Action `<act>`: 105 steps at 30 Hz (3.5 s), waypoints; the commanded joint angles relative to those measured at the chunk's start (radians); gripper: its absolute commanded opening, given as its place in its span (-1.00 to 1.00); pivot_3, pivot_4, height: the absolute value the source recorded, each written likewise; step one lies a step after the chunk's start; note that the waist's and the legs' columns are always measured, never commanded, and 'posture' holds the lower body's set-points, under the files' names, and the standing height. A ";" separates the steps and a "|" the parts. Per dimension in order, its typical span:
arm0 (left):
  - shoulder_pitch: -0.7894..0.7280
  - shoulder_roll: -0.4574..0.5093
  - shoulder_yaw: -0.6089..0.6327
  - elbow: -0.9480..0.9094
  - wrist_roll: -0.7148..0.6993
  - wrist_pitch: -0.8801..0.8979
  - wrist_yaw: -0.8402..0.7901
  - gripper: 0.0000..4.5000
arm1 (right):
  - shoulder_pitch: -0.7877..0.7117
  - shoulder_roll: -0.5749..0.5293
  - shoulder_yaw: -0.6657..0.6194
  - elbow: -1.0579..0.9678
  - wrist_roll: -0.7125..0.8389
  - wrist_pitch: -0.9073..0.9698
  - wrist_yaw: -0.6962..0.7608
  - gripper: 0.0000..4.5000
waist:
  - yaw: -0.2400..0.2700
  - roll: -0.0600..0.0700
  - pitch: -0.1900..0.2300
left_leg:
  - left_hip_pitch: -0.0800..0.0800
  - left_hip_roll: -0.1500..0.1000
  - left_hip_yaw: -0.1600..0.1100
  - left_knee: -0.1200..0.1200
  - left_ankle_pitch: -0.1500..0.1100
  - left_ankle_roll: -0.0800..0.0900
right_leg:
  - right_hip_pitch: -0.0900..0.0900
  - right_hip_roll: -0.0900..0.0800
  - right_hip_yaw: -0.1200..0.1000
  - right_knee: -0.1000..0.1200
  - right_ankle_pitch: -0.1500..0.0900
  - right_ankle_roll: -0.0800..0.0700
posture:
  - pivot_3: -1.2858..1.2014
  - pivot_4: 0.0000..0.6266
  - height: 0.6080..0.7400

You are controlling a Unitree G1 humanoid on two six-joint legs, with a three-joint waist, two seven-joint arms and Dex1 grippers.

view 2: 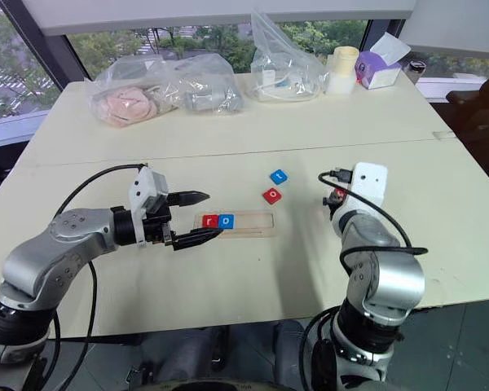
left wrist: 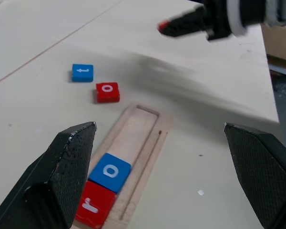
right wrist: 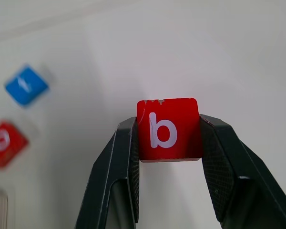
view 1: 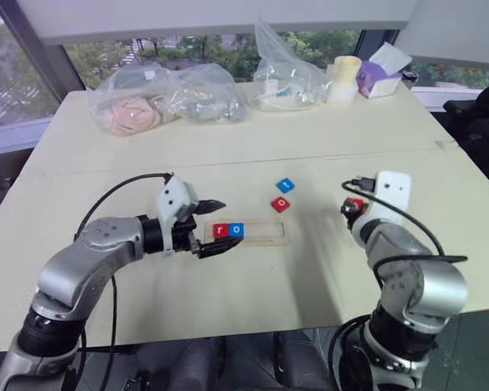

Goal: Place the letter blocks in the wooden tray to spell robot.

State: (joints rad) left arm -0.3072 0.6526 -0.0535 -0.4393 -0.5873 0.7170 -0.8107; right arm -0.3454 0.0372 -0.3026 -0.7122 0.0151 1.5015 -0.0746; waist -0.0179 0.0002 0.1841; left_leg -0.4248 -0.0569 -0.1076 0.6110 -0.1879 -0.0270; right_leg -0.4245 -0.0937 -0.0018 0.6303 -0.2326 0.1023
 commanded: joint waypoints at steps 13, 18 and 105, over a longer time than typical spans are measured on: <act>0.006 0.023 0.004 0.027 0.039 -0.045 -0.047 1.00 | 0.090 0.059 0.064 0.028 -0.017 -0.116 -0.033 0.86 | 0.000 0.000 0.000 | -0.001 0.000 0.000 0.000 0.000 0.000 | -0.001 -0.001 0.000 -0.001 0.000 0.000 | 0.03 -0.52 1.00; 0.006 0.051 0.029 0.036 0.020 -0.041 -0.076 1.00 | 0.020 0.005 -0.024 -0.026 0.032 -0.184 0.032 0.99 | 0.003 0.001 0.001 | -0.002 0.000 0.000 0.000 0.000 0.000 | -0.001 -0.002 0.000 -0.002 0.000 0.000 | 0.03 -0.52 1.00; 0.125 0.268 0.085 -0.050 0.009 -0.016 -0.169 1.00 | -0.470 -0.496 0.704 1.098 -0.043 -1.371 1.348 0.51 | 0.000 -0.007 0.009 | 0.001 0.002 0.017 0.002 -0.002 0.002 | -0.001 -0.002 0.003 -0.001 0.002 0.002 | 0.03 -0.52 1.00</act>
State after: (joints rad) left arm -0.1692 0.9230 0.0222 -0.4827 -0.5859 0.7233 -0.9798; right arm -0.7990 -0.4710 0.4204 0.4066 -0.0382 0.1319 1.2785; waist -0.0184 -0.0070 0.1927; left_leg -0.4241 -0.0552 -0.0911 0.6129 -0.1896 -0.0248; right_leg -0.4256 -0.0962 0.0011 0.6297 -0.2309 0.1039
